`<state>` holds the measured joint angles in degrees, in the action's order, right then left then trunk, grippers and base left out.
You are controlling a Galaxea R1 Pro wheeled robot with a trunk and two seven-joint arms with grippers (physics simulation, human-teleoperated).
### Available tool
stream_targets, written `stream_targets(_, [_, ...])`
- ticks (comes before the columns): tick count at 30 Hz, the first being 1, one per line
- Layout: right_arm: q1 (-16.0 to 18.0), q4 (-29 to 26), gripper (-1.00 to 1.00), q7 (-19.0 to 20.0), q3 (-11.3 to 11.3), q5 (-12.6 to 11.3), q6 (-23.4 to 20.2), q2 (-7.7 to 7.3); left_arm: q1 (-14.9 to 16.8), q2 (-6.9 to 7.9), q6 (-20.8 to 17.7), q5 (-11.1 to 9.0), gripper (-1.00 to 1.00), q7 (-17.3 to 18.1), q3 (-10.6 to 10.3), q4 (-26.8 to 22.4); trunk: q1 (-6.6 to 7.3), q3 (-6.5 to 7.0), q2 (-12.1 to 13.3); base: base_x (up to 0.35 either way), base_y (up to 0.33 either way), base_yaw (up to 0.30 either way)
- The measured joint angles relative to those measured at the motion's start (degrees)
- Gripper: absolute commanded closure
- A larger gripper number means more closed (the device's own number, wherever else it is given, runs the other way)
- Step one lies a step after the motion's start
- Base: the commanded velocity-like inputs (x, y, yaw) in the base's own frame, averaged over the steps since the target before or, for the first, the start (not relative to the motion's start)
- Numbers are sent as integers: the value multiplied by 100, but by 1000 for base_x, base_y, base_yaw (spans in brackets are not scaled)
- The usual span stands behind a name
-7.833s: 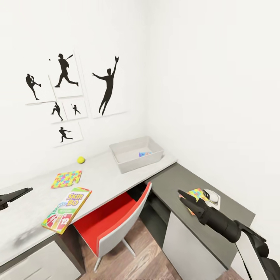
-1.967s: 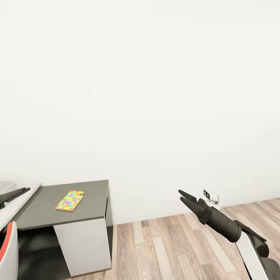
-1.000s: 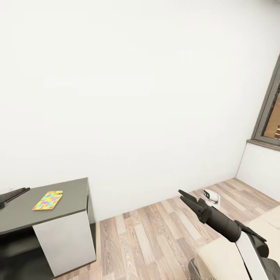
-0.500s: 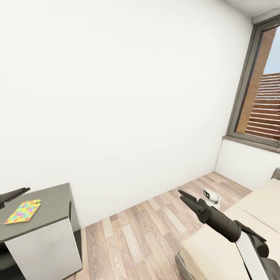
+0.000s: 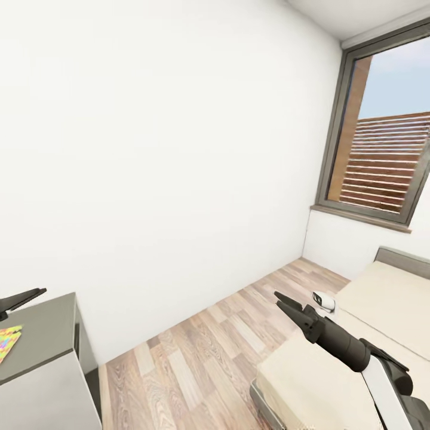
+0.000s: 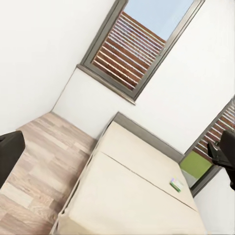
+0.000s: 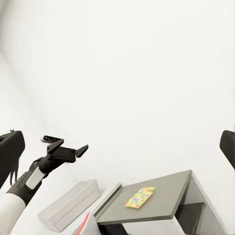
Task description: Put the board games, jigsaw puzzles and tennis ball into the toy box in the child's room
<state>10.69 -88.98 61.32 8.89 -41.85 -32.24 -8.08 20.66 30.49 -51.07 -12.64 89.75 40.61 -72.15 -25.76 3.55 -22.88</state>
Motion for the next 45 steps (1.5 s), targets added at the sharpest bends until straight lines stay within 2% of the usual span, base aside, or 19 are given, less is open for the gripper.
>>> stream_targets(45, [0,113,-100,1,16,1,9,0,-1,-27,17,8,-100,0,-13,-5,0,107,0,0,-8,-281])
